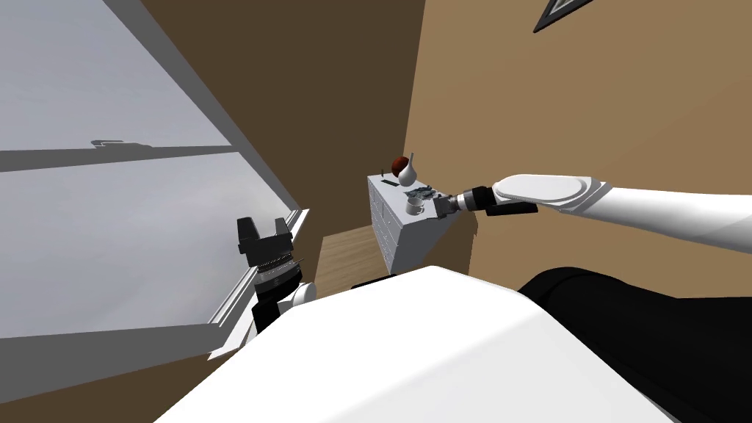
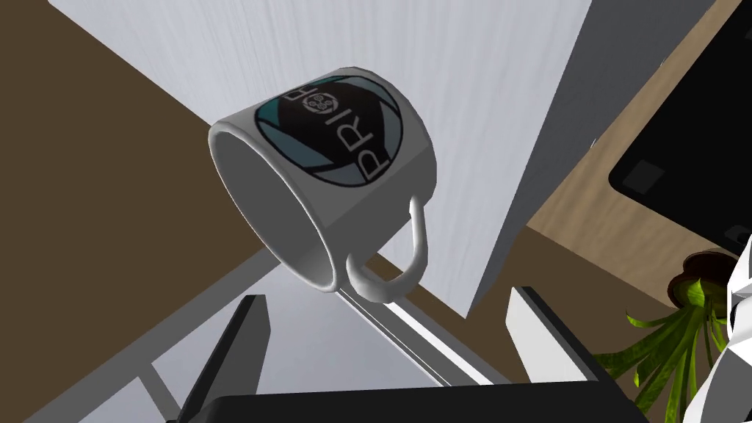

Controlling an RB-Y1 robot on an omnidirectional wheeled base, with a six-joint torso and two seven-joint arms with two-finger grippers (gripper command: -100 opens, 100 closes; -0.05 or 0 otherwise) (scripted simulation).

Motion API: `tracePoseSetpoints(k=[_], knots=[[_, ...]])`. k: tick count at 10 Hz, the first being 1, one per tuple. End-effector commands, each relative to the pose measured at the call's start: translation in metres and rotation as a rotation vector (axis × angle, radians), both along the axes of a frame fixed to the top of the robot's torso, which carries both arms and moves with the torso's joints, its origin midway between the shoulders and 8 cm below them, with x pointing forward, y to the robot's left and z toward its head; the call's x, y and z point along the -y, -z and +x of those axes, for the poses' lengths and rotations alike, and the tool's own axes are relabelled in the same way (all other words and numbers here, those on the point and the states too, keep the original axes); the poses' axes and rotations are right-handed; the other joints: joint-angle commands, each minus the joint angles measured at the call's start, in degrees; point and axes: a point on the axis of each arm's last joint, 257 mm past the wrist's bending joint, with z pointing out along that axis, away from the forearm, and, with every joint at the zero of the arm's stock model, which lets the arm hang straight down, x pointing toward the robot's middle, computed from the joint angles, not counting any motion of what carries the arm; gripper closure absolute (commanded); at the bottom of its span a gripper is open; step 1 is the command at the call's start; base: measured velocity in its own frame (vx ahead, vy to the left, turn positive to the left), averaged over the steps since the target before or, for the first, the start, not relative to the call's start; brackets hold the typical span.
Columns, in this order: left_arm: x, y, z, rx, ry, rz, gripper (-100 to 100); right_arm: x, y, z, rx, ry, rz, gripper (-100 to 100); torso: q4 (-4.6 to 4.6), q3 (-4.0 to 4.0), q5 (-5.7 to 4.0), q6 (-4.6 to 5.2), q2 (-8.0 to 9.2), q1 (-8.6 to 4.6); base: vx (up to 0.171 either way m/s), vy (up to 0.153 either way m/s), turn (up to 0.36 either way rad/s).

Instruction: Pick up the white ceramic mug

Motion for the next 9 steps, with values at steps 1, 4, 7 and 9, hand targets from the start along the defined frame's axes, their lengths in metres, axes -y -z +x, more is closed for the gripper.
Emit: tracePoseSetpoints(k=[1, 4, 7, 9], knots=[[0.000, 0.000, 0.000, 0.000, 0.000, 0.000, 0, 0.002, 0.002, 0.003, -0.004, -0.025, -0.059, -100, 0.00, 0.00, 0.00, 0.00, 0.00, 0.00, 0.029, 0.008, -0.020], [0.000, 0.000, 0.000, 0.000, 0.000, 0.000, 0, 0.002, 0.005, 0.007, -0.009, -0.065, -0.141, -100, 0.01, 0.03, 0.00, 0.00, 0.05, 0.01, 0.023, 0.009, -0.018], [0.000, 0.000, 0.000, 0.000, 0.000, 0.000, 0, 0.017, 0.009, 0.008, -0.010, -0.018, -0.124, -100, 0.04, 0.08, -0.02, 0.01, 0.14, -0.03, -0.015, 0.002, 0.078], [0.000, 0.000, 0.000, 0.000, 0.000, 0.000, 0, 0.036, 0.015, 0.011, -0.013, 0.034, -0.124, -100, 0.08, 0.21, -0.02, -0.02, 0.36, -0.05, -0.071, 0.006, 0.291]])
